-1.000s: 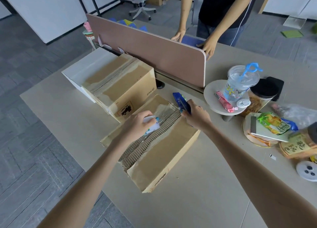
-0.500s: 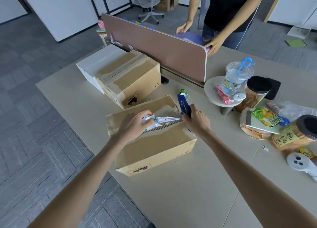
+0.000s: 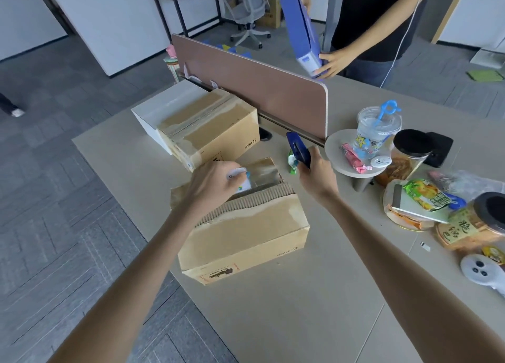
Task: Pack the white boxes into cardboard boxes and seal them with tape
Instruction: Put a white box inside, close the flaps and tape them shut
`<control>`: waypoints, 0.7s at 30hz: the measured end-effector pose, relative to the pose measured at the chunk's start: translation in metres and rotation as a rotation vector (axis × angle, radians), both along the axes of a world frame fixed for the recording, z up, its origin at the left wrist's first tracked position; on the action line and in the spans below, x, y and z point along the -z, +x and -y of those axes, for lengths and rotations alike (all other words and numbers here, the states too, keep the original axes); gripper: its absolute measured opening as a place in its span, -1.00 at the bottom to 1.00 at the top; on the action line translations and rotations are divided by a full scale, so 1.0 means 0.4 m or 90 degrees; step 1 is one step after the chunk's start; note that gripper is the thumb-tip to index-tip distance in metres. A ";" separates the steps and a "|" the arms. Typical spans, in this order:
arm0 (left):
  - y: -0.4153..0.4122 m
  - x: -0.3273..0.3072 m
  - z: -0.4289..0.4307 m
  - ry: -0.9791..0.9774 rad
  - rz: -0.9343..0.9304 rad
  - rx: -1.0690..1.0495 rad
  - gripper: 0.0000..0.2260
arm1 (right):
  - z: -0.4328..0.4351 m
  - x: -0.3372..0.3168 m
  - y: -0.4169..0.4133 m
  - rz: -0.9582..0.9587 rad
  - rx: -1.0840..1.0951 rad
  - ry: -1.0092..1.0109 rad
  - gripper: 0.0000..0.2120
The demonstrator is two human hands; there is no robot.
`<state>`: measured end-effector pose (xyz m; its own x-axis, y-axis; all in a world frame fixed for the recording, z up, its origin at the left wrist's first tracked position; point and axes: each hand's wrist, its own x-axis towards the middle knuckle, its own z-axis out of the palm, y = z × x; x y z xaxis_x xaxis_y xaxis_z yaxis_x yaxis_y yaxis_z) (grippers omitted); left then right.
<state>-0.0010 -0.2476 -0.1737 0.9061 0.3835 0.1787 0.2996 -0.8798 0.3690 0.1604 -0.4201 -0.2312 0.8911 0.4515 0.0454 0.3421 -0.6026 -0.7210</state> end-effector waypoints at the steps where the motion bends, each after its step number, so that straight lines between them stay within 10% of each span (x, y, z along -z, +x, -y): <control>1: 0.005 -0.001 0.000 0.036 -0.016 -0.004 -0.74 | 0.000 -0.002 0.006 0.003 -0.003 0.000 -0.81; 21: 0.108 0.076 0.023 0.110 -0.268 -0.081 -0.57 | -0.004 0.107 0.009 -0.071 0.003 -0.077 -0.80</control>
